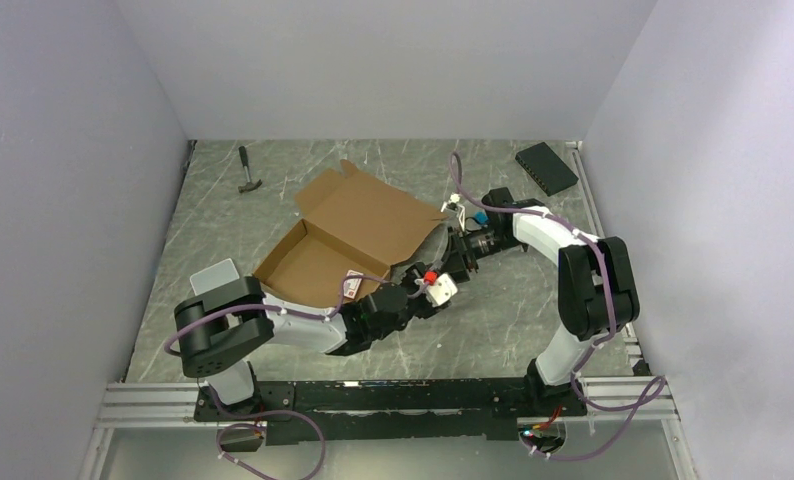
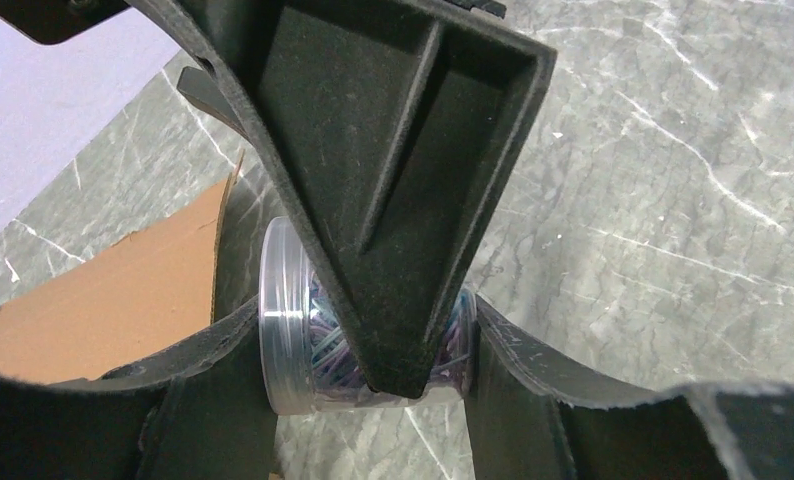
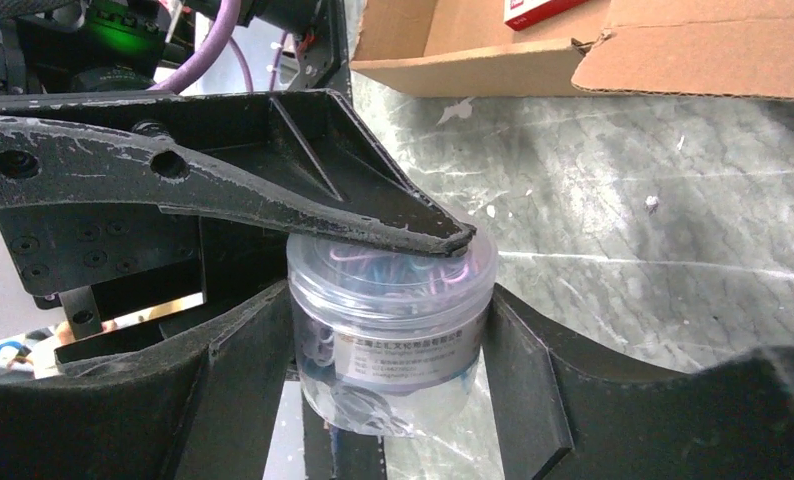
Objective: Fold the paper box
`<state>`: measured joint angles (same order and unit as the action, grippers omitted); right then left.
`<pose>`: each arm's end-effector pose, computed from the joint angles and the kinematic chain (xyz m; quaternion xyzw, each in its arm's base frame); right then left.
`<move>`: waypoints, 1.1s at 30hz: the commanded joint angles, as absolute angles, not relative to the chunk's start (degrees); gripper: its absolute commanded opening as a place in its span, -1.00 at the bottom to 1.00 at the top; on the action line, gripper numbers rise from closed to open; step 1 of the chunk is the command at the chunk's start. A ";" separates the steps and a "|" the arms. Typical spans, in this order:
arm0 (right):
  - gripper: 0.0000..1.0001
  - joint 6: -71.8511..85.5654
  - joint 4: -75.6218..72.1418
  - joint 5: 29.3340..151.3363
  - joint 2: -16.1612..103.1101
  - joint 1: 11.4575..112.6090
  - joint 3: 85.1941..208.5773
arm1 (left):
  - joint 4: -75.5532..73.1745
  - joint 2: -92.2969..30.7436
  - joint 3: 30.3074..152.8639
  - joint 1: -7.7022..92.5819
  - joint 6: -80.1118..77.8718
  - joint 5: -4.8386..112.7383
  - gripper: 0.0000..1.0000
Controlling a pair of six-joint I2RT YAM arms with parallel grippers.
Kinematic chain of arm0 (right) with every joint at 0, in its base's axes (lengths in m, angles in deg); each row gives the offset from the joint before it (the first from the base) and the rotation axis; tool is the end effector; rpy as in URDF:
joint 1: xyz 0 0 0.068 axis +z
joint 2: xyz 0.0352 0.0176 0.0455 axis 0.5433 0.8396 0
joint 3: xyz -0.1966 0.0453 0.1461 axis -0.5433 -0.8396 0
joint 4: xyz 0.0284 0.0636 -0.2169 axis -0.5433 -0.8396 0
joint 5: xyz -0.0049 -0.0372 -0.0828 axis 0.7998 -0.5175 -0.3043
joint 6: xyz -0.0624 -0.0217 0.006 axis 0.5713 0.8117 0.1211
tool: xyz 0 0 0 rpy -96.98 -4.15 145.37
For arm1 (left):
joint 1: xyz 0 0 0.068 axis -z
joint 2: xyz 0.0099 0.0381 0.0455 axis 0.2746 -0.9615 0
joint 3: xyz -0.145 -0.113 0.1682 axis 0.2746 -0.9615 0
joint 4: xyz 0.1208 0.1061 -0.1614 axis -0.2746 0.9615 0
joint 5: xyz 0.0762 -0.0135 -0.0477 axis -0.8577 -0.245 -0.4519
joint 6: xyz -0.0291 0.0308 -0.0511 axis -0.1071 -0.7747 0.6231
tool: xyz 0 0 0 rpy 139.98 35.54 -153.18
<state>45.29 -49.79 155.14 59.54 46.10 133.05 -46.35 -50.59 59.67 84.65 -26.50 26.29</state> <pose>0.2457 0.1091 0.1899 -0.3357 0.7330 0.5758 0.1362 0.1372 -0.3041 0.1990 0.4061 0.6311 -0.1865 0.6341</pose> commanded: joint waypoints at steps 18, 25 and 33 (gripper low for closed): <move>0.99 55.84 -56.20 156.31 58.75 45.31 136.42 | -36.81 -36.51 54.00 84.06 -21.21 23.92 -0.94; 0.99 57.38 -57.12 156.08 58.46 43.65 136.55 | -31.29 -28.81 50.32 84.08 -16.60 21.73 -0.94; 0.99 57.44 -56.97 155.15 58.46 42.73 136.55 | -3.64 -20.89 56.91 80.15 -0.86 16.69 -1.00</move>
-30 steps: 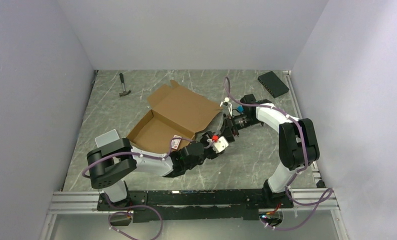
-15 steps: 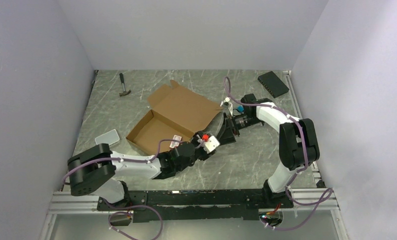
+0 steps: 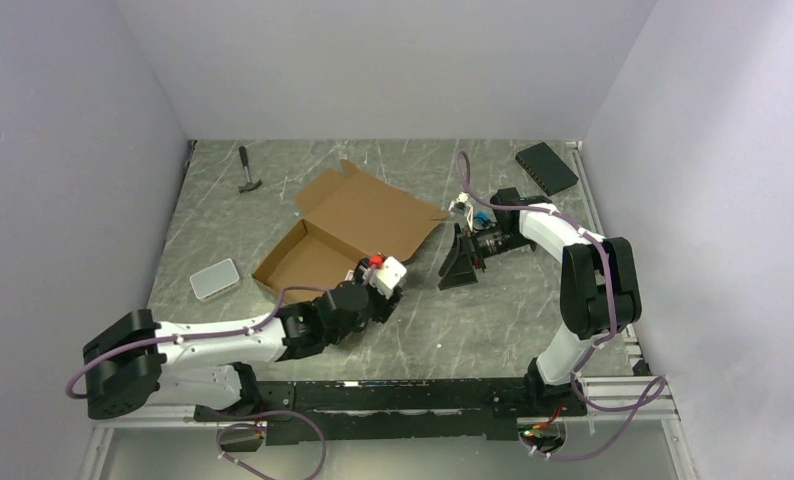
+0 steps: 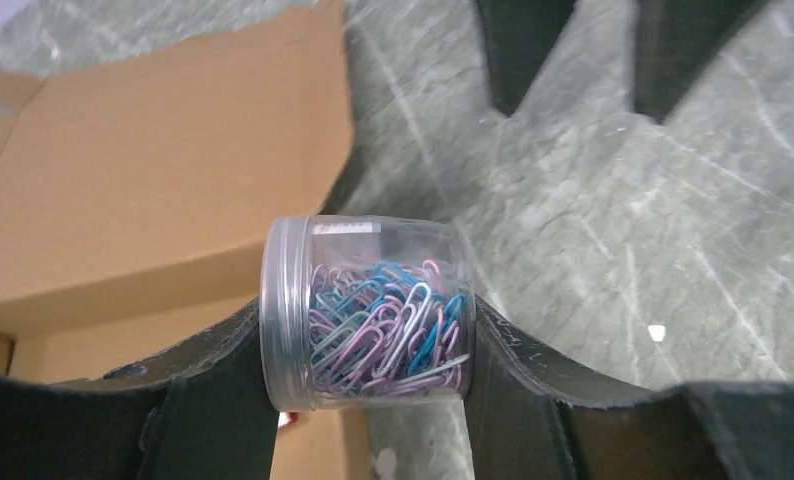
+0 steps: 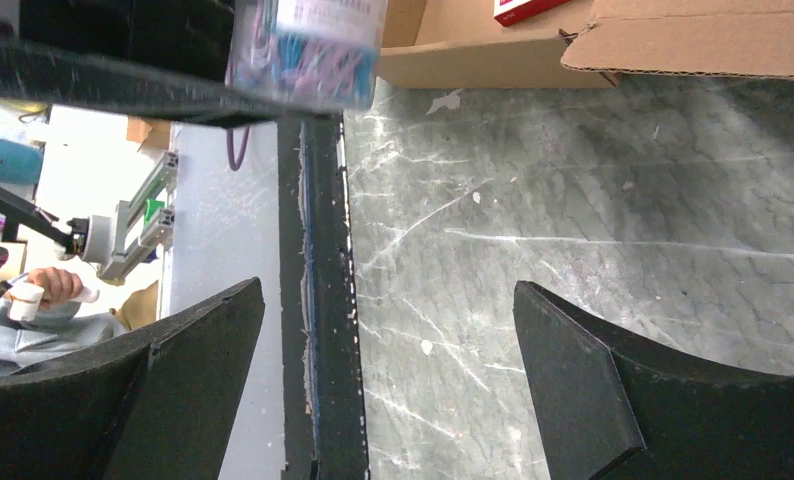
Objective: Fold the paper box
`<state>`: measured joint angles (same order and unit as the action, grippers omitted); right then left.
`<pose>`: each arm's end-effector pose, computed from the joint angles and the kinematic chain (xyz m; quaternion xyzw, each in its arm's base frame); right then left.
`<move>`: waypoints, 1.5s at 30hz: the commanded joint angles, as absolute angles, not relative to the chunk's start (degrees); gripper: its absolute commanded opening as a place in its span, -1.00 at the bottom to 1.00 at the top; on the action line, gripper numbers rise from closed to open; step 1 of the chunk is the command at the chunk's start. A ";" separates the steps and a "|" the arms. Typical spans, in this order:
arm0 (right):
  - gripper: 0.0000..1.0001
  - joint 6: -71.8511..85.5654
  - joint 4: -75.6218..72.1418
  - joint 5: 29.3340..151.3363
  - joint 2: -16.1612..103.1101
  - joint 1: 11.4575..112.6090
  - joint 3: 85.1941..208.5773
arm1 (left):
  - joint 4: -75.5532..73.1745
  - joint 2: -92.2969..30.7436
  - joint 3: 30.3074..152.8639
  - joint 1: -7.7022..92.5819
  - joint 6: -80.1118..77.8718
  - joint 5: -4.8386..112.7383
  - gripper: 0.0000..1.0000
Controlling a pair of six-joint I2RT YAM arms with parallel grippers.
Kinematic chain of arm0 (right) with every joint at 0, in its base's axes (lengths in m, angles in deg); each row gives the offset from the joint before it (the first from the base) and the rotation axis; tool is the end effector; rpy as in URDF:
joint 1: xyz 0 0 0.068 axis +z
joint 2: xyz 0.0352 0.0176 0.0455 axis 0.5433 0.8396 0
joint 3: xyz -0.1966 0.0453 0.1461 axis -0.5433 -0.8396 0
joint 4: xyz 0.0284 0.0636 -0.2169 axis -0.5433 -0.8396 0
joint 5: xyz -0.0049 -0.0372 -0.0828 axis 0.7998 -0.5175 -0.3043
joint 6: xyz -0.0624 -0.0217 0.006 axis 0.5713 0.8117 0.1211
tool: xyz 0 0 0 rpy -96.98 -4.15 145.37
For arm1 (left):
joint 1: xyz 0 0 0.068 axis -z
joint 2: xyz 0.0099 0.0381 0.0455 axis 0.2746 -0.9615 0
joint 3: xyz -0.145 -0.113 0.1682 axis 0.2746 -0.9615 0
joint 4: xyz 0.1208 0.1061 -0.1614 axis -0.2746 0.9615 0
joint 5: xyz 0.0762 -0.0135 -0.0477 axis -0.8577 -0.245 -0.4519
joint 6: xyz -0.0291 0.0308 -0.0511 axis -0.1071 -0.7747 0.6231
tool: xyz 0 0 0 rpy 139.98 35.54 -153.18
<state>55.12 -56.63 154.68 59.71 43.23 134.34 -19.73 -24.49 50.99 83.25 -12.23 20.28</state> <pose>0.2441 0.0953 0.1929 -0.3546 0.7272 0.5656 0.1596 0.1184 -0.2246 0.2223 0.3223 0.7262 -0.1773 0.5807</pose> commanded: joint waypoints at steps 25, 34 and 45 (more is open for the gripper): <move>0.99 57.00 -56.38 154.34 57.65 39.96 136.20 | 28.30 -18.53 63.56 55.90 27.15 20.05 -0.51; 0.99 57.27 -56.60 154.52 57.75 39.59 136.29 | 30.85 -24.40 66.01 54.88 30.84 16.68 -0.15; 0.99 57.61 -56.93 154.59 57.71 39.12 136.29 | 32.07 -27.28 68.10 53.92 31.18 17.00 0.72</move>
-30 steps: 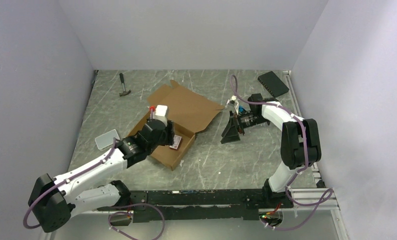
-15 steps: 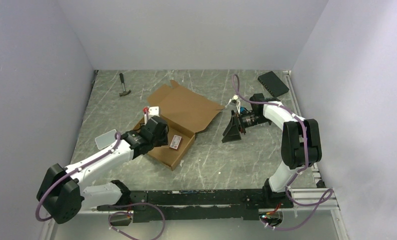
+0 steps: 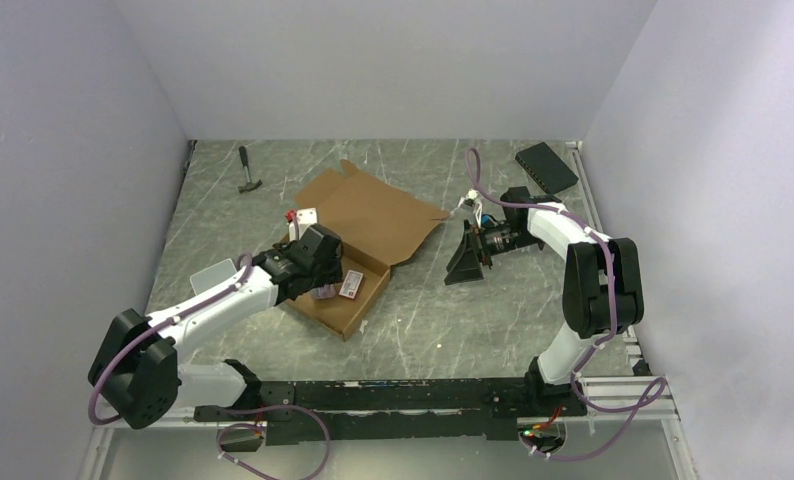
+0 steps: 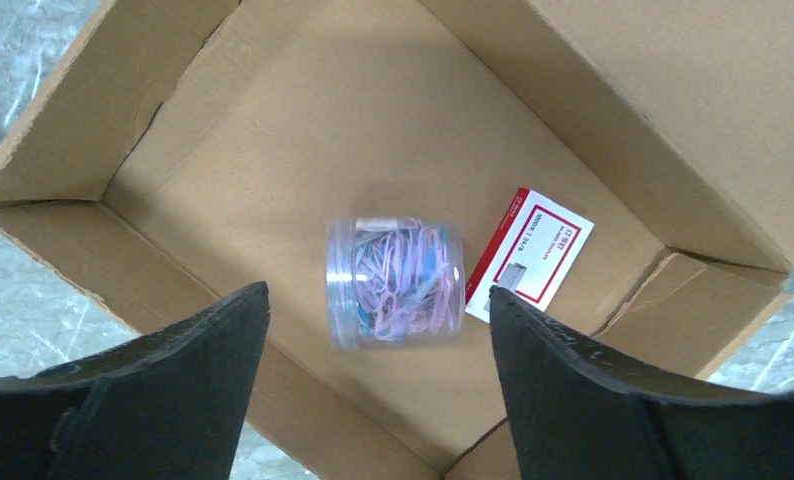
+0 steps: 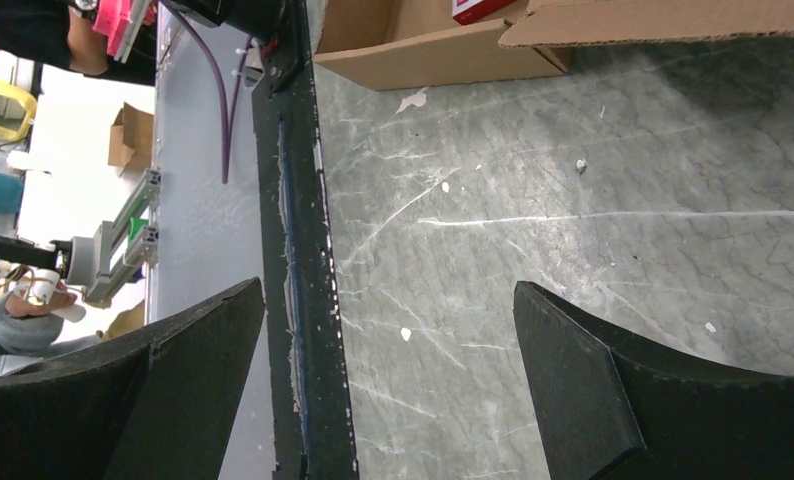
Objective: Fold the paper box
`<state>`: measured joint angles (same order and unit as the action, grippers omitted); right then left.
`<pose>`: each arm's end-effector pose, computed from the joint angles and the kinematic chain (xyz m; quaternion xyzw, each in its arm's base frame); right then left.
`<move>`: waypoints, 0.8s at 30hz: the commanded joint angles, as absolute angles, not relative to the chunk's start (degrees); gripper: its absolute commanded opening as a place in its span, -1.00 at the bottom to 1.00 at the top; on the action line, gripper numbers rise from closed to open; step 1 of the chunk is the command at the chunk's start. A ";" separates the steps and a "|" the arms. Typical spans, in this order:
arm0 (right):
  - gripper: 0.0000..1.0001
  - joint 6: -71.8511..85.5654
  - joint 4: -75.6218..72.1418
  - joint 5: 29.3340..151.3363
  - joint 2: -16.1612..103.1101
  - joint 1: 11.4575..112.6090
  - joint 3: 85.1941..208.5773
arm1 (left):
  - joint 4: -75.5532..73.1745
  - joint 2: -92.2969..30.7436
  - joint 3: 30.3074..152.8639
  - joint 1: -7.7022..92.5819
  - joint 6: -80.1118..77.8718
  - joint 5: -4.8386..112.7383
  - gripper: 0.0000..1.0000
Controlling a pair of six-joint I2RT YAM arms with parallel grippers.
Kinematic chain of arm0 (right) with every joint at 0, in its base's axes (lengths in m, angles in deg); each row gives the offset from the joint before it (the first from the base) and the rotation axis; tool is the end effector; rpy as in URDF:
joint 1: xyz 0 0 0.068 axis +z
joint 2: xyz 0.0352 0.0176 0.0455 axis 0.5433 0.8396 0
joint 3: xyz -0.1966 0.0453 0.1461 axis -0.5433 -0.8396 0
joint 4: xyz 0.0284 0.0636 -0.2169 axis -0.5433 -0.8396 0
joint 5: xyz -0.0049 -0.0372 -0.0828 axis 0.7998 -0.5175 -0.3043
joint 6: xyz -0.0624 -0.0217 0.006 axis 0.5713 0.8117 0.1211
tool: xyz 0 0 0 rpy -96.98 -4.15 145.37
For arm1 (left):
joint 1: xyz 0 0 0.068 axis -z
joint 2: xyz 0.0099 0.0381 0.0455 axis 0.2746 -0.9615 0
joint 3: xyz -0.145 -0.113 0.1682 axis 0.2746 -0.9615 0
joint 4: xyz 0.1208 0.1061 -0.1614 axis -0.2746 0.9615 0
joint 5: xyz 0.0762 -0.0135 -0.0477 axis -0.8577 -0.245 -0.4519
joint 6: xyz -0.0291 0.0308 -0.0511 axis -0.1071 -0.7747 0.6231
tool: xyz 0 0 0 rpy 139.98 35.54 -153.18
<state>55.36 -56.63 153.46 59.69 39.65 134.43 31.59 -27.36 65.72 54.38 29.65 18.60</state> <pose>0.2499 0.0795 0.1922 -0.3363 0.7427 0.5515 0.1765 0.1926 -0.1223 0.2042 -0.0995 0.9277 -0.0116 0.3595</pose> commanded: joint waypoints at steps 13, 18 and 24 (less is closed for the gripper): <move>0.99 61.43 -60.14 152.25 56.57 36.69 137.54 | 32.74 -21.30 70.77 53.26 28.05 23.26 0.99; 0.99 62.10 -59.99 149.37 54.24 33.38 137.27 | 33.67 -19.31 76.50 51.63 19.71 29.49 0.99; 0.99 57.73 -53.11 143.46 51.31 27.42 134.50 | 35.50 -20.94 83.11 44.77 9.82 38.32 0.99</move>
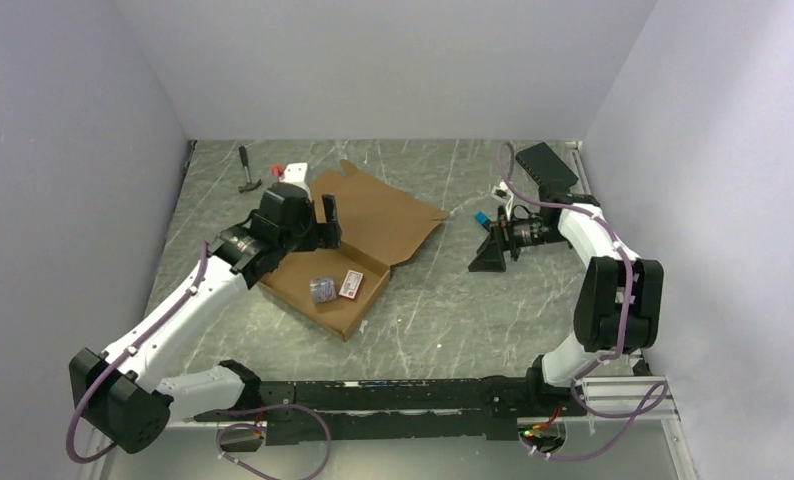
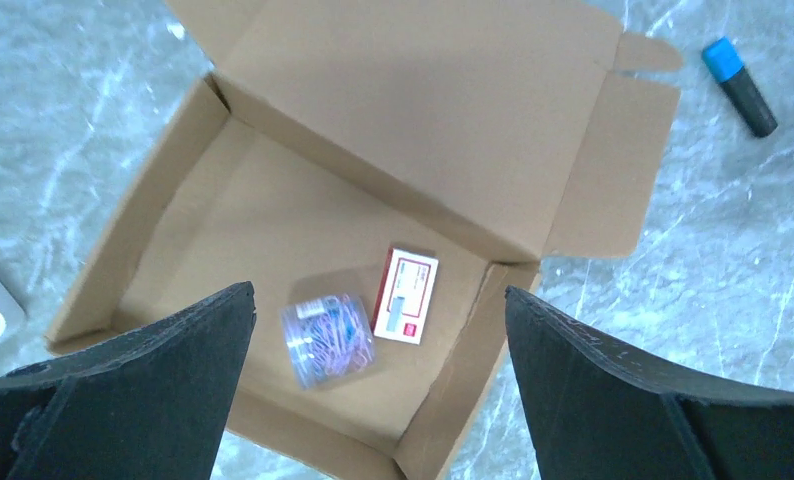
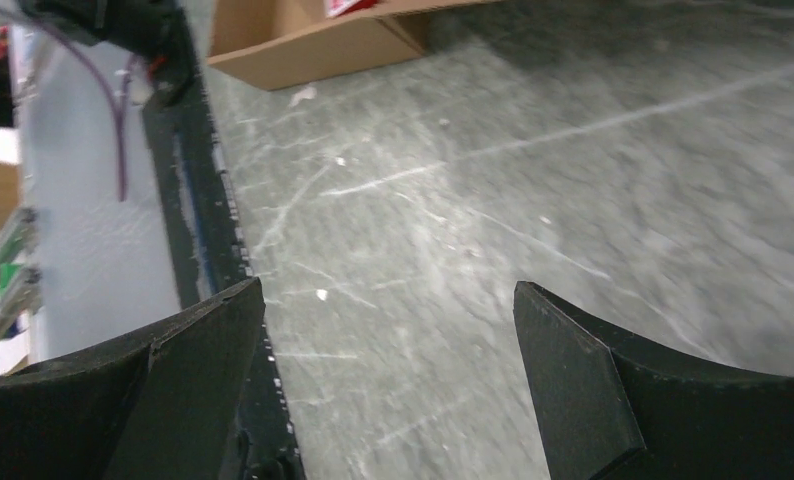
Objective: Fold the paper box
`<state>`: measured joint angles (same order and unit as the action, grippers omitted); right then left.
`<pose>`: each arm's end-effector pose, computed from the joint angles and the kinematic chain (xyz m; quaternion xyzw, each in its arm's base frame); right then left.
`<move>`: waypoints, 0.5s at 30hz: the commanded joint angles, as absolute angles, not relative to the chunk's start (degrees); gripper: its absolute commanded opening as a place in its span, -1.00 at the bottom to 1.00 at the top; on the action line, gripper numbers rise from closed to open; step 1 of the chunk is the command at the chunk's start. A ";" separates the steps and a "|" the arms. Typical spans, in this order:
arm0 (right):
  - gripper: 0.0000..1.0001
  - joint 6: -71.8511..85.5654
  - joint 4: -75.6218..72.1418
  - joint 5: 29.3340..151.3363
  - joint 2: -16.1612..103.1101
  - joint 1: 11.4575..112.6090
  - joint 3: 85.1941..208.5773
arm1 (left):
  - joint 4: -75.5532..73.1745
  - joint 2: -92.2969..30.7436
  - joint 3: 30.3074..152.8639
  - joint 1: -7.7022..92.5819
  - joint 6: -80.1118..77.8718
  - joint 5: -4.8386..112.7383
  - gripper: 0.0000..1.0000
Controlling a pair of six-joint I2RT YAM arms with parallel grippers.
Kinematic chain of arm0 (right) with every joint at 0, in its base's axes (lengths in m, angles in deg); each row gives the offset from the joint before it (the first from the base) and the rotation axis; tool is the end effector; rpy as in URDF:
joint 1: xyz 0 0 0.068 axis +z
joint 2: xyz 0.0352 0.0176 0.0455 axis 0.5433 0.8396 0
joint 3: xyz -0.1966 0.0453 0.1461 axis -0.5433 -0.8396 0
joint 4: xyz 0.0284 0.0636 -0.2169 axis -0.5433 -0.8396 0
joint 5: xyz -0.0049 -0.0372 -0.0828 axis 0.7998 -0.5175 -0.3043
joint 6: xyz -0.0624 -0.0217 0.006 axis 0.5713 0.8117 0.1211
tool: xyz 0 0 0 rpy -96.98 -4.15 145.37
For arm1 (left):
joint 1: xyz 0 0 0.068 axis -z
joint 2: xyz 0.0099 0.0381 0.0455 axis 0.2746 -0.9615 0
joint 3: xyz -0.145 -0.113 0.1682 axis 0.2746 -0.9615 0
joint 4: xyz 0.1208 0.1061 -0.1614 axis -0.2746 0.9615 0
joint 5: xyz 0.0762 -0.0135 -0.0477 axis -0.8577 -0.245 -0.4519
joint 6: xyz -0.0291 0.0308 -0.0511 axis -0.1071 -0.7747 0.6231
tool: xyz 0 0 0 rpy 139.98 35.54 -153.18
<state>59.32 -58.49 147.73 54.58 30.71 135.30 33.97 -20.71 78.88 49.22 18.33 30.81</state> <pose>0.2507 0.0381 0.2113 -0.3316 0.7749 0.4776 0.2482 0.2004 -0.1154 0.2910 -0.0383 0.8956 -0.1286 0.4240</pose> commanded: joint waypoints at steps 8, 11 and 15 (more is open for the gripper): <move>0.99 39.23 -31.55 121.17 46.95 24.73 128.24 | 32.71 -21.00 78.55 40.81 0.07 38.48 0.99; 0.99 33.46 -23.08 110.39 46.42 25.84 126.57 | 33.89 -20.39 76.55 40.81 -3.59 36.92 0.99; 0.99 28.46 -18.00 98.97 49.10 29.17 127.11 | 32.58 -14.56 73.03 40.45 -4.99 39.47 0.99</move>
